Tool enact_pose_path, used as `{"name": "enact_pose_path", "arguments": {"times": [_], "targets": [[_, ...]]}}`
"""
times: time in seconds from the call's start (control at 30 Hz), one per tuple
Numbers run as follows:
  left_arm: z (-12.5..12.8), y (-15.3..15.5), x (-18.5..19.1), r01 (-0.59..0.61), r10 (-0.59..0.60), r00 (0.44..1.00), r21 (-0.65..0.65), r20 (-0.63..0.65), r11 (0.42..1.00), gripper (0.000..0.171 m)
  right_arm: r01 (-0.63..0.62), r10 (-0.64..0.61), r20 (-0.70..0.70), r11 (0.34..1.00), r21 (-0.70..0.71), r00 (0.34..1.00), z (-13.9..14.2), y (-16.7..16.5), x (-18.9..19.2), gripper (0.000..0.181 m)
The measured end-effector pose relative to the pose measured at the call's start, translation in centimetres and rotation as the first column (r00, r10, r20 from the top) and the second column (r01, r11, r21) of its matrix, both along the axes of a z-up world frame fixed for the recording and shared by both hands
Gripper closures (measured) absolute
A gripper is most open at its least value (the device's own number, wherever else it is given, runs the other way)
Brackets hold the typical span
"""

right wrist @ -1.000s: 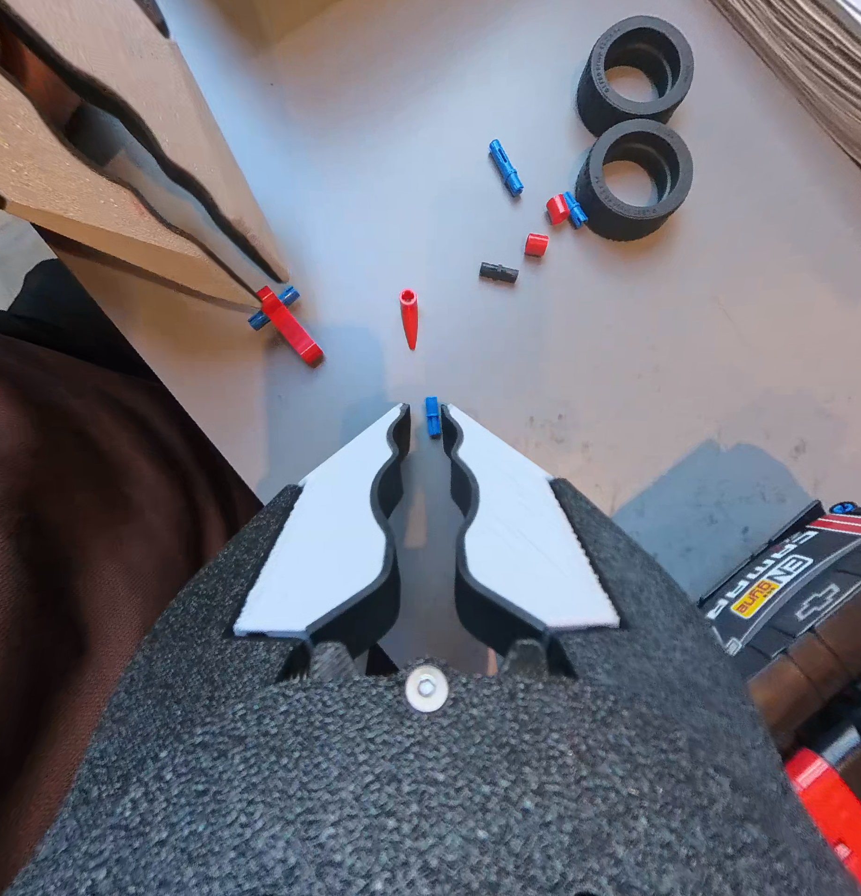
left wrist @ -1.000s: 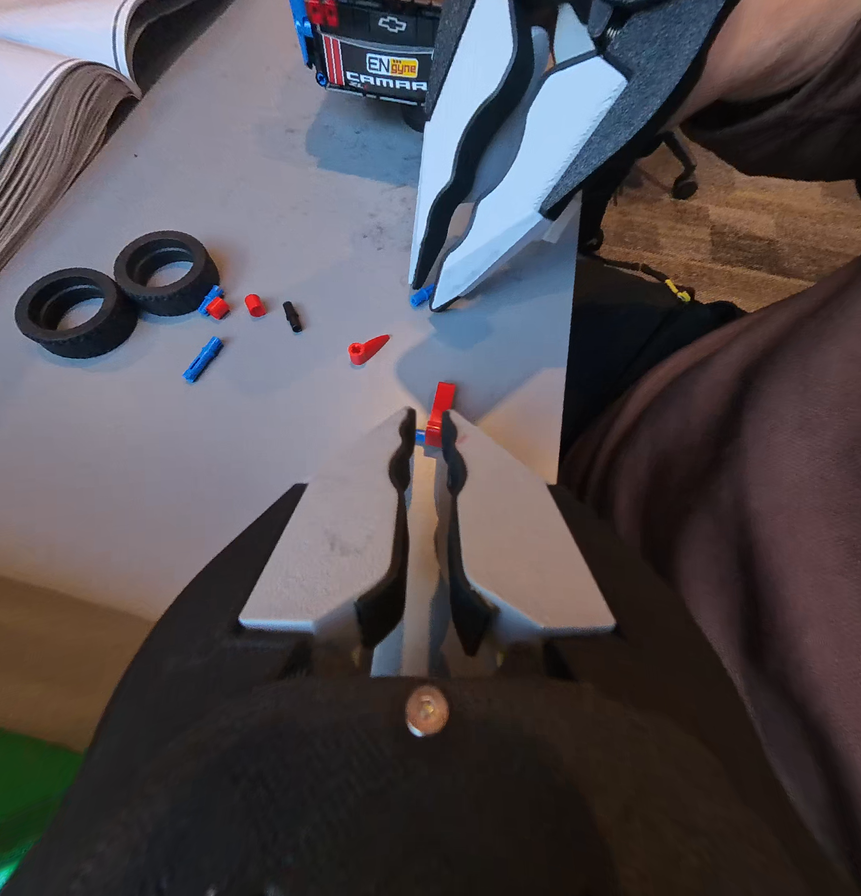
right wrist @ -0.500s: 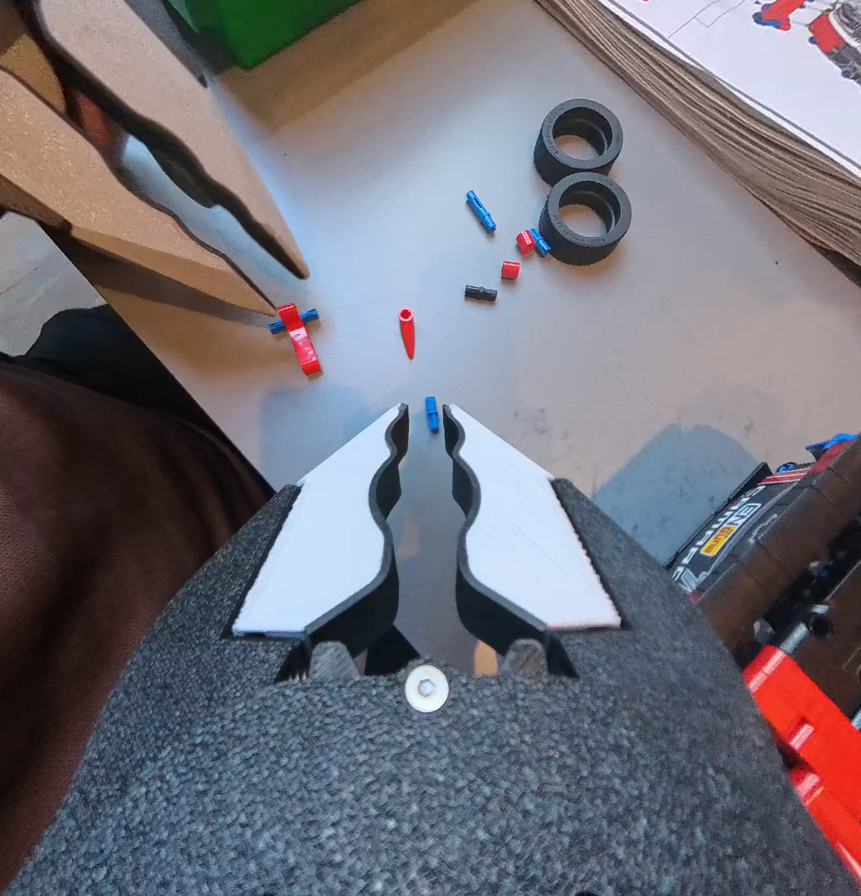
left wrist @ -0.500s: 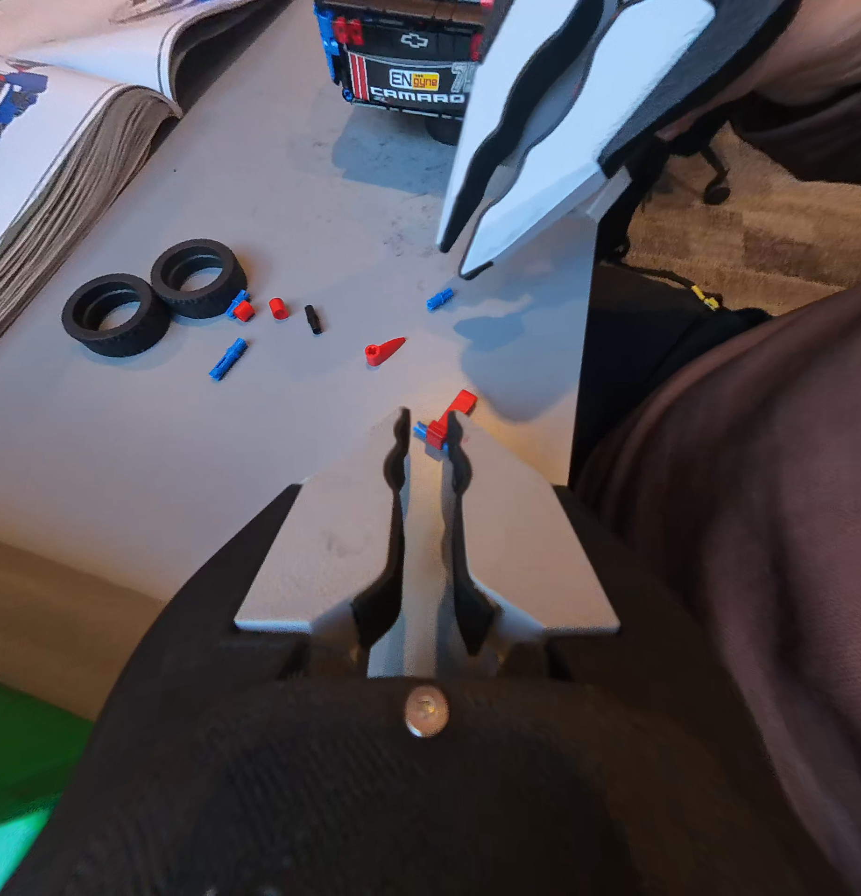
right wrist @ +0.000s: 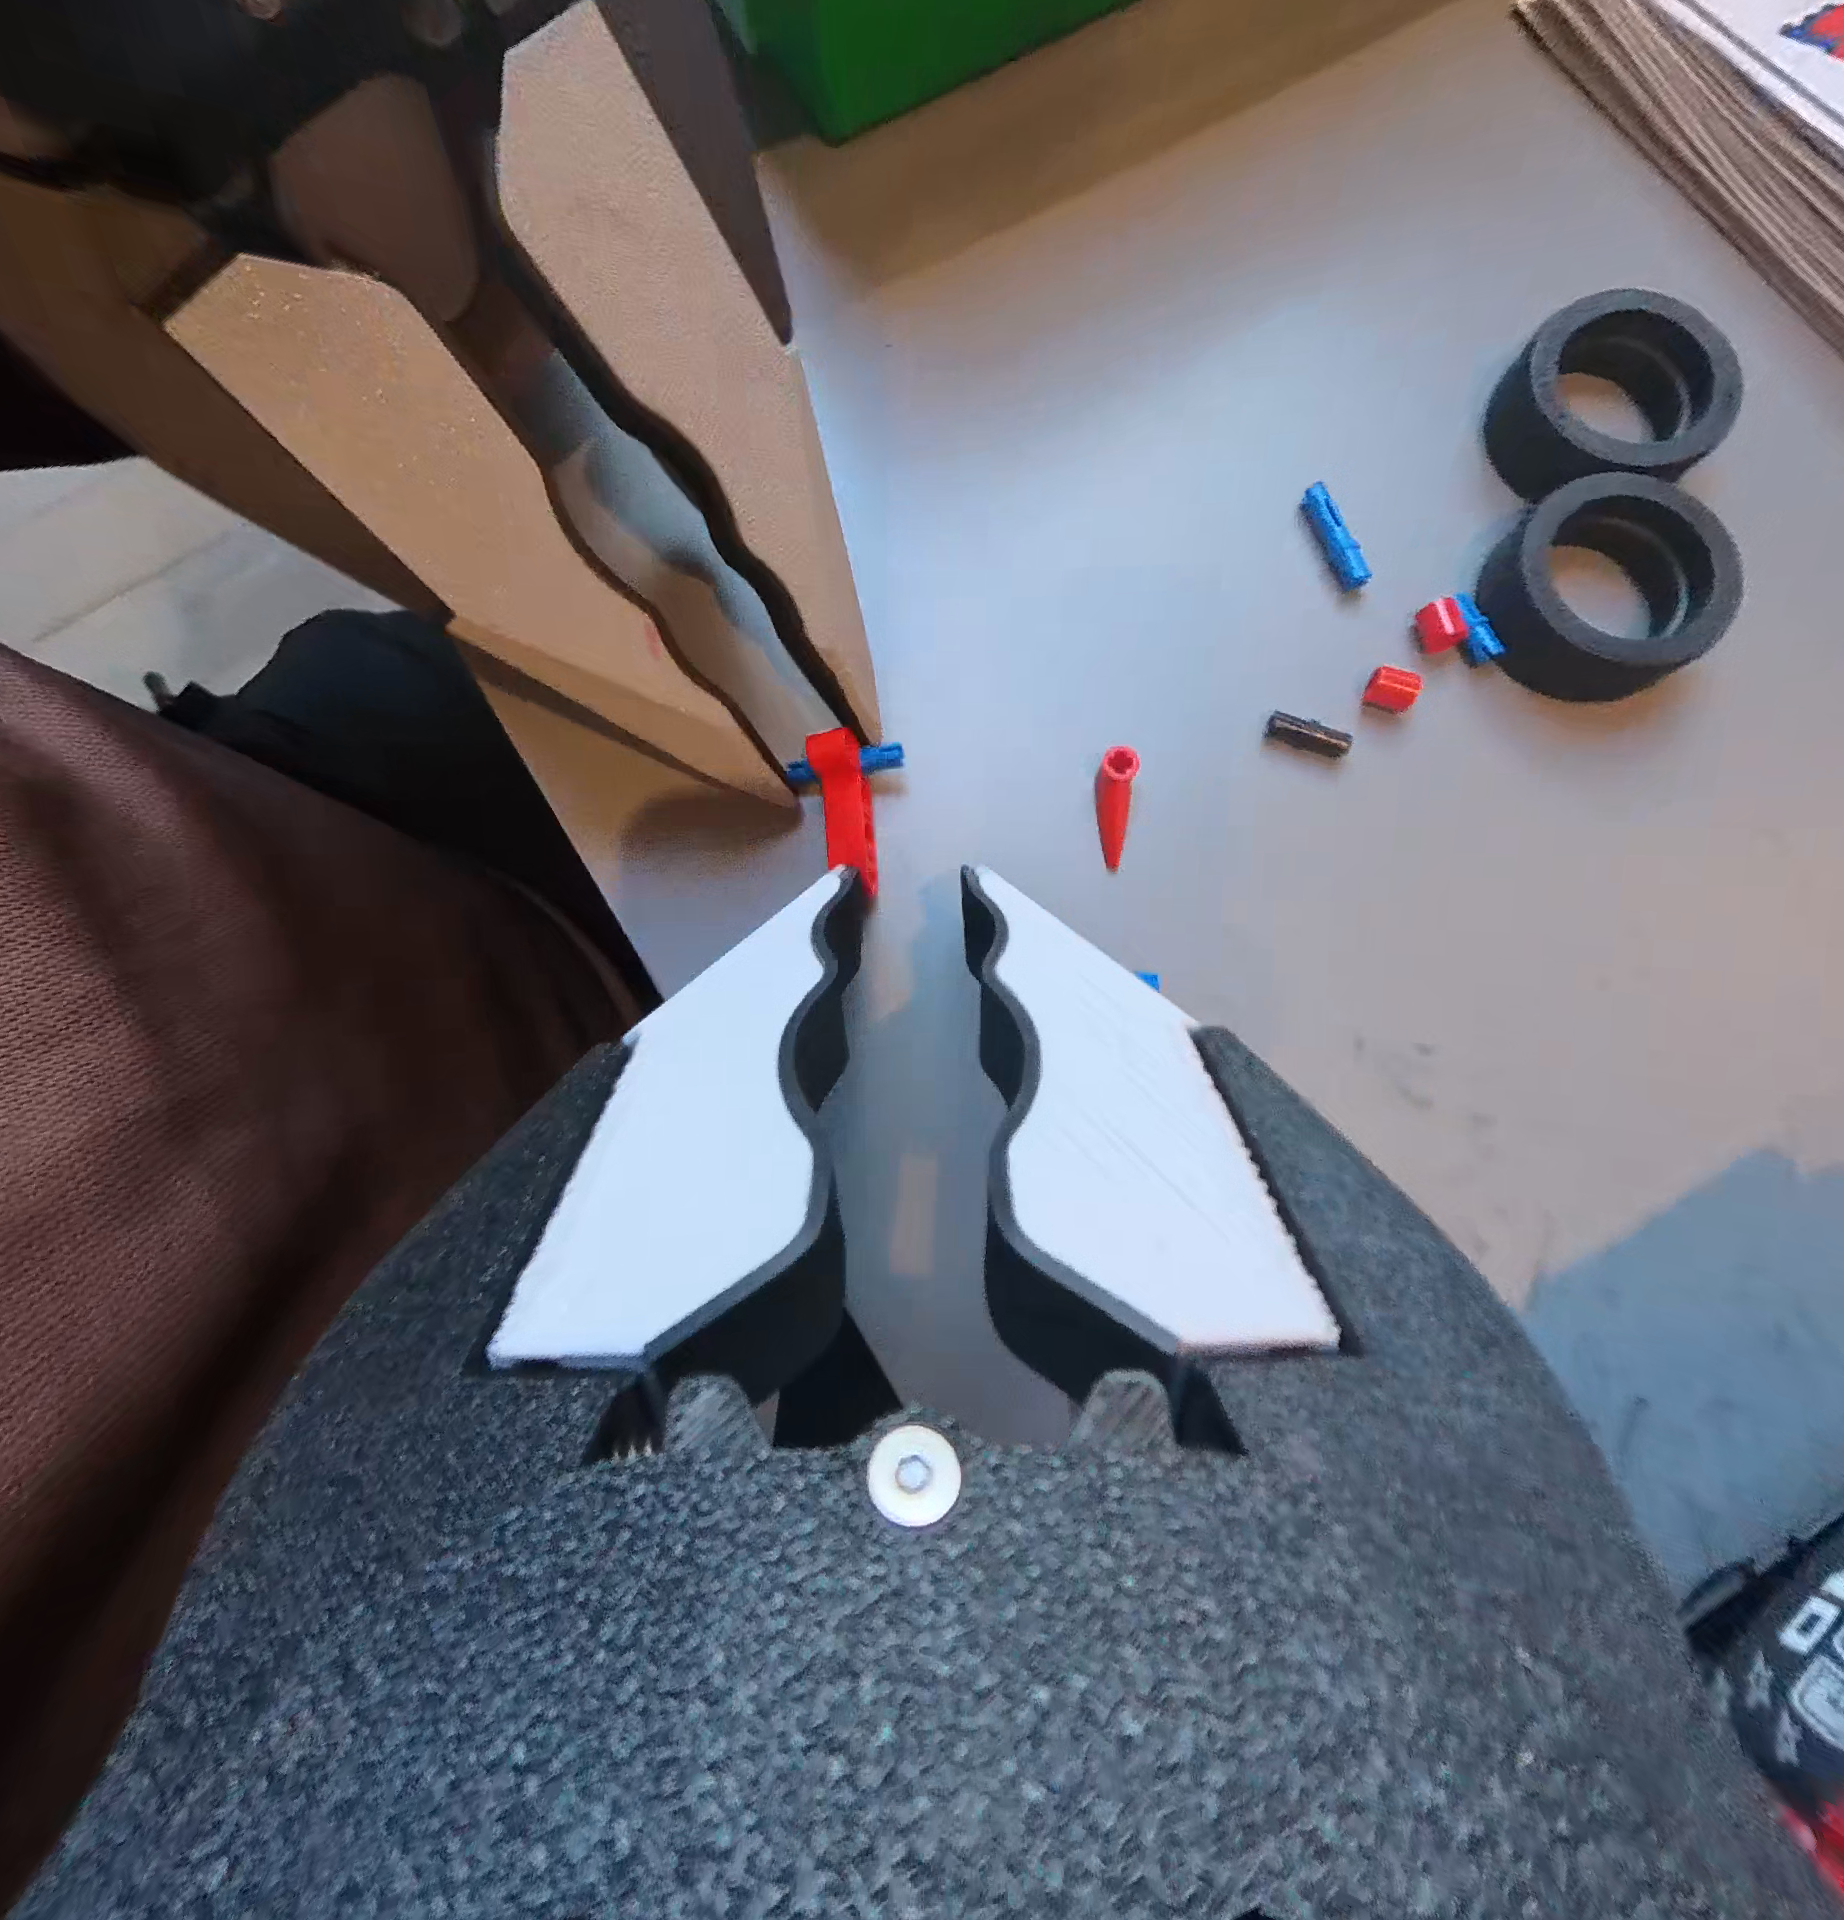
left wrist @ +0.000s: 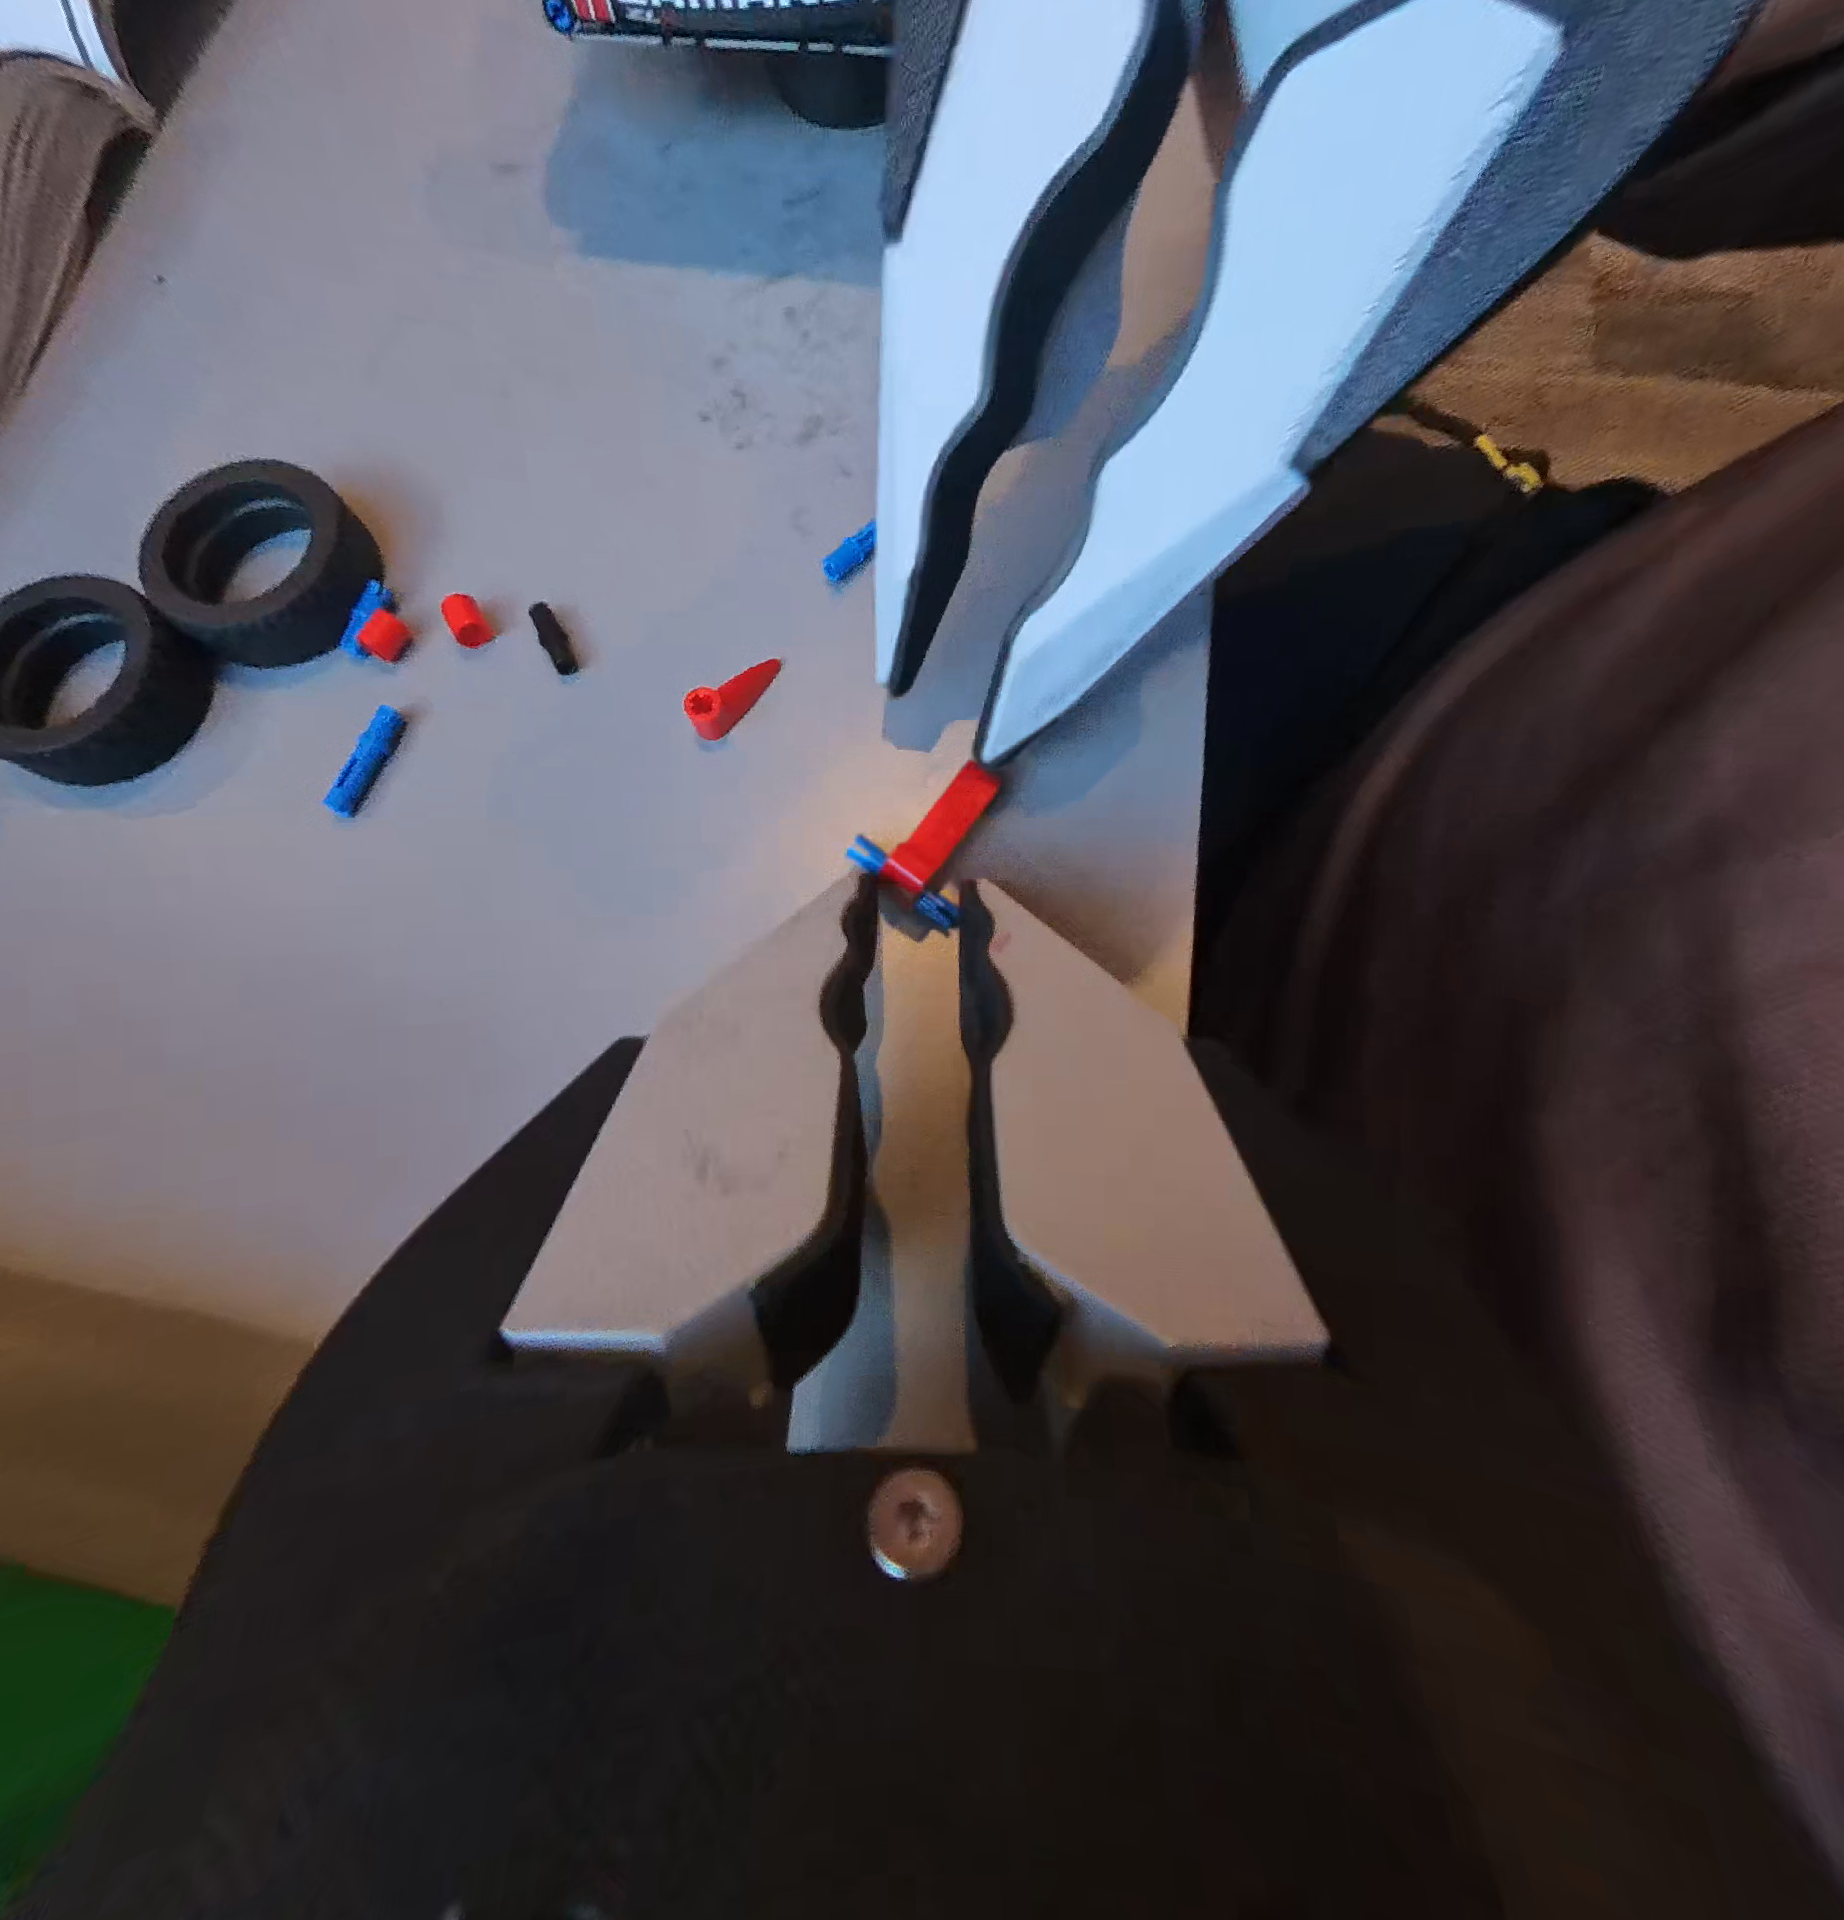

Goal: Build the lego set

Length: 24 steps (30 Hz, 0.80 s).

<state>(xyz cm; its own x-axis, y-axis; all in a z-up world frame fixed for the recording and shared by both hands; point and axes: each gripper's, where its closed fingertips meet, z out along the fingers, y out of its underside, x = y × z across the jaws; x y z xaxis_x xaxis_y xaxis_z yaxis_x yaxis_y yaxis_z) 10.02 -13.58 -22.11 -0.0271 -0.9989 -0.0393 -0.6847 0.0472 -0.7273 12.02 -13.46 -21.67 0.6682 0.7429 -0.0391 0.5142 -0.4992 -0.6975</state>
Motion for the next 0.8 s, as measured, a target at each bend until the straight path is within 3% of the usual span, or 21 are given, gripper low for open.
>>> {"name": "enact_pose_path", "arguments": {"times": [0.1,0.17,0.27,0.33,0.57,0.7,0.8], "targets": [[0.4,0.6,0.0,-0.032,0.029,0.999,0.109,0.023,0.994,0.159,0.018,-0.018,-0.01,1.0,0.017,1.0,0.4,0.5,0.0,0.164],[1.7,1.6,0.0,-0.085,0.061,0.993,0.253,0.103,0.964,0.164,0.067,-0.066,-0.059,0.998,0.013,0.996,1.0,1.1,0.3,0.164],[4.3,3.3,-0.5,-0.21,0.101,0.966,0.499,0.236,0.841,0.165,0.138,-0.144,-0.212,0.99,-0.04,0.967,2.5,1.9,0.2,0.165],[5.5,3.7,-0.7,-0.263,0.098,0.949,0.589,0.298,0.764,0.165,0.141,-0.16,-0.326,0.987,-0.081,0.932,3.7,2.5,-0.4,0.166],[8.9,4.4,-1.8,-0.391,0.083,0.894,0.679,0.44,0.621,0.165,0.059,-0.155,-0.588,0.982,-0.179,0.794,7.0,4.0,-3.0,0.165],[9.4,4.6,-2.1,-0.419,0.096,0.878,0.655,0.469,0.63,0.165,0.002,-0.13,-0.655,0.981,-0.193,0.744,7.8,4.2,-4.1,0.162],[9.5,4.3,-2.2,-0.419,0.086,0.873,0.646,0.481,0.638,0.165,-0.007,-0.107,-0.648,0.985,-0.171,0.754,7.8,4.4,-4.4,0.164]]}}
